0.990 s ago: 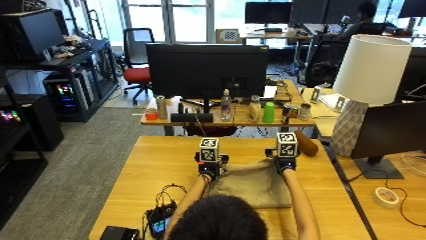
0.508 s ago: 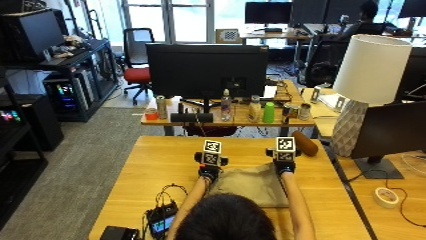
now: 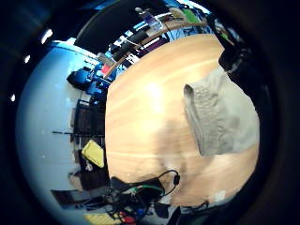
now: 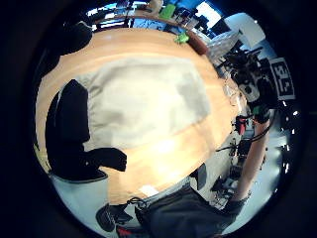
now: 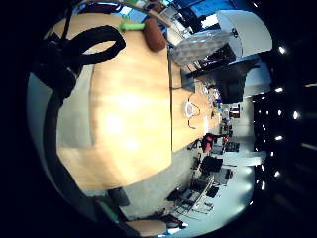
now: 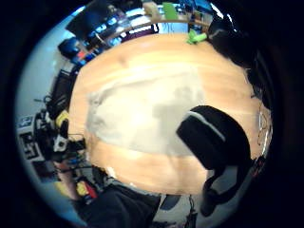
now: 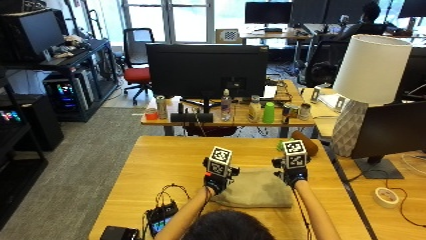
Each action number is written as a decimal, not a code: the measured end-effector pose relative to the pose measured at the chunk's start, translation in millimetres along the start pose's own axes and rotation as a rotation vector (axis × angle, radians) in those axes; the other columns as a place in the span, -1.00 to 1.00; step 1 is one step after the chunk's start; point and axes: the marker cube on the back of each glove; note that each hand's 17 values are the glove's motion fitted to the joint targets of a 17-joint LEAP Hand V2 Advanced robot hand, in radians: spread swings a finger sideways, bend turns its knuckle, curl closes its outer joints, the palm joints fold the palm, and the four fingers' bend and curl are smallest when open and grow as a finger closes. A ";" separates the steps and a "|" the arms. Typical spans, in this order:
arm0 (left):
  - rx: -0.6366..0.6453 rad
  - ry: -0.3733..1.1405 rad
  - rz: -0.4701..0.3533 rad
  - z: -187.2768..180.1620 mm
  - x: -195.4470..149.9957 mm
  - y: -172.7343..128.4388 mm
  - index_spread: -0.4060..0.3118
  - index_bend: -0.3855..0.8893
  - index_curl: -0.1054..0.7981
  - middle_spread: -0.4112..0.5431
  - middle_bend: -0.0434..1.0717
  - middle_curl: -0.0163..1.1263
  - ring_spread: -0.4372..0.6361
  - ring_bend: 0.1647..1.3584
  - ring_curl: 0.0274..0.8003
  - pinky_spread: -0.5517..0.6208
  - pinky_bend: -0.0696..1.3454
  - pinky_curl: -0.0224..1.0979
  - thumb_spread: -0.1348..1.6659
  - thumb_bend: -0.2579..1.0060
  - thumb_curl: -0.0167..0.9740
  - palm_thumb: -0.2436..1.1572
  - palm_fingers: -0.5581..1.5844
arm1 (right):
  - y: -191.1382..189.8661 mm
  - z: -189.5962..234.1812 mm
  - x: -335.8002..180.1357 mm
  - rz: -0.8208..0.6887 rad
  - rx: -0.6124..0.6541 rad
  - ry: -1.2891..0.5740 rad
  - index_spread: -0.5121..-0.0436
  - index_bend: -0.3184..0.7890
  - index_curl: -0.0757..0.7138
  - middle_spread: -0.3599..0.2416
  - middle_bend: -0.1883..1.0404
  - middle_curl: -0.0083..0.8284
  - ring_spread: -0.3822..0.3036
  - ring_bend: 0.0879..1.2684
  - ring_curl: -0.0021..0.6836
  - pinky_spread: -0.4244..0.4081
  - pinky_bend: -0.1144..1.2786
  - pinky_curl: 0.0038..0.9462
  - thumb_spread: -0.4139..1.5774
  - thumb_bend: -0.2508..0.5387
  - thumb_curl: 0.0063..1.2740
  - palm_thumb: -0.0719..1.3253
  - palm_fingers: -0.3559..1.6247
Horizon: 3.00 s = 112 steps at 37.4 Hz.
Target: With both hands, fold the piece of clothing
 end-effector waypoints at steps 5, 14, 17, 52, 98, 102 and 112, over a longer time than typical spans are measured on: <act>-0.109 0.003 -0.008 3.2 12.9 40.9 -0.28 -0.08 -0.12 -0.34 -0.75 -0.48 -0.46 -0.36 -0.06 -0.35 -0.21 -0.22 0.79 -0.61 -0.34 0.09 0.10 | 48.2 17.6 -10.0 -0.065 -0.253 -0.157 -0.28 -0.50 -0.31 -0.45 -0.44 0.02 -0.44 -0.19 0.31 -0.49 0.16 -0.04 0.63 -0.54 -0.75 -0.07 0.13; -0.273 0.147 -0.115 39.9 6.8 48.7 -0.07 -0.10 -0.02 0.07 -0.71 -0.51 0.05 -0.47 -0.08 0.22 -0.40 -0.26 0.74 -0.69 -0.55 -0.36 -0.34 | 67.8 60.7 -16.0 0.090 -0.399 -0.220 -0.50 -0.41 -0.53 -0.46 -0.43 -0.12 -0.15 -0.16 0.25 -0.13 0.32 -0.05 0.60 -0.48 -0.78 -0.35 -0.33; -0.405 0.171 -0.144 55.3 5.3 53.0 -0.01 -0.18 -0.05 0.16 -0.68 -0.53 0.18 -0.47 -0.11 0.36 -0.38 -0.29 0.71 -0.67 -0.59 -0.46 -0.42 | 67.5 78.3 -18.6 0.211 -0.456 -0.235 -0.48 -0.55 -0.67 -0.28 -0.38 -0.12 -0.14 0.03 0.26 -0.10 0.36 -0.08 0.59 -0.51 -0.79 -0.46 -0.30; -0.560 0.271 -0.173 69.5 8.3 63.5 0.02 -0.19 -0.17 0.30 -0.65 -0.58 0.62 -0.67 -0.37 0.67 -0.41 -0.37 0.68 -0.60 -0.65 -0.63 -0.59 | 42.0 78.9 -51.9 0.070 -0.061 -0.126 0.23 -0.05 -0.16 -0.23 0.20 0.33 -0.43 0.22 0.50 -0.49 0.18 -0.05 0.53 0.03 -0.54 0.31 0.64; -0.287 -0.014 -0.588 -6.7 -128.5 60.2 0.23 -0.27 -0.43 0.29 -0.49 -0.42 0.60 -0.31 -0.28 0.69 -0.36 -0.35 0.83 -0.38 -0.63 -0.34 -0.56 | 22.9 -39.8 -247.9 0.005 -0.426 -0.642 0.39 -0.22 0.11 -0.13 0.23 0.23 -0.47 0.25 0.36 -0.68 0.20 -0.03 0.50 -0.43 -0.41 0.36 0.57; -0.281 -0.054 -0.656 -4.0 -138.0 54.2 0.23 -0.27 -0.45 0.30 -0.49 -0.41 0.61 -0.31 -0.28 0.69 -0.36 -0.35 0.85 -0.38 -0.64 -0.34 -0.56 | 23.9 -65.6 -208.5 0.089 -0.367 -0.628 0.41 -0.26 0.06 -0.06 0.17 0.19 -0.43 0.17 0.31 -0.63 0.18 -0.06 0.57 -0.41 -0.43 0.33 0.55; -0.287 -0.040 -0.578 -43.3 -106.2 61.5 0.22 -0.27 -0.48 0.33 -0.52 -0.40 0.63 -0.29 -0.30 0.69 -0.35 -0.35 0.88 -0.36 -0.66 -0.34 -0.57 | -22.8 -78.9 -107.6 0.070 -0.083 -0.592 0.38 -0.24 -0.01 -0.03 0.07 0.14 -0.40 0.05 0.24 -0.54 0.11 -0.11 0.65 -0.39 -0.44 0.35 0.55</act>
